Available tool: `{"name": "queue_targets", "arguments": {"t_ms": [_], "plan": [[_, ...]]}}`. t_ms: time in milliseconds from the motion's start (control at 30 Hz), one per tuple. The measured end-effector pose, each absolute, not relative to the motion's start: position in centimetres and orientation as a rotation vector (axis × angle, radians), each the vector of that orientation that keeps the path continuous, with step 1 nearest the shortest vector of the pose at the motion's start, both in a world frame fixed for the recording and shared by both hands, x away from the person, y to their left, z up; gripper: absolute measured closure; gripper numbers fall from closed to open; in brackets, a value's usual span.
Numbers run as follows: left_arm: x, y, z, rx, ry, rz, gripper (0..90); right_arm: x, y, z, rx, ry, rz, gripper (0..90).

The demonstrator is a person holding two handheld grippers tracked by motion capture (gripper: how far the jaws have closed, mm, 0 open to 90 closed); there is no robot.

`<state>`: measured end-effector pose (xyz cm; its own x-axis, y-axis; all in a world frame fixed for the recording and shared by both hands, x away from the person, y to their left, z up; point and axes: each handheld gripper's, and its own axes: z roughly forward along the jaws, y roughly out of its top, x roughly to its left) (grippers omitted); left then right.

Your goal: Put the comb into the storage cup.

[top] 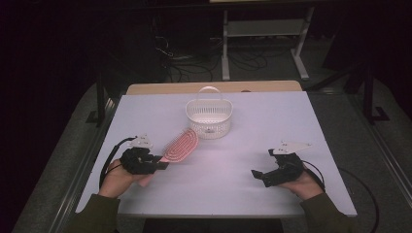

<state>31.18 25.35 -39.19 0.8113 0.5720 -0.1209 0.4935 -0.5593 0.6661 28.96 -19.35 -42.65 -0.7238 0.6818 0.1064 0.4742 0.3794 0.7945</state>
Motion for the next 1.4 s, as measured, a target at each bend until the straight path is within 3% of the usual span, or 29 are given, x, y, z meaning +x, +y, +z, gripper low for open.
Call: {"name": "queue_targets", "arguments": {"t_ms": [400,1400], "plan": [[30.7,22.5,-39.5,2.260,0.706,0.090,70.5,29.0,-19.4,-42.6,1.028,2.399,1.266,0.0],[30.7,18.9,-40.6,2.196,0.688,0.152,70.5,29.1,-18.4,-41.5,1.018,2.406,1.325,0.0]]}}
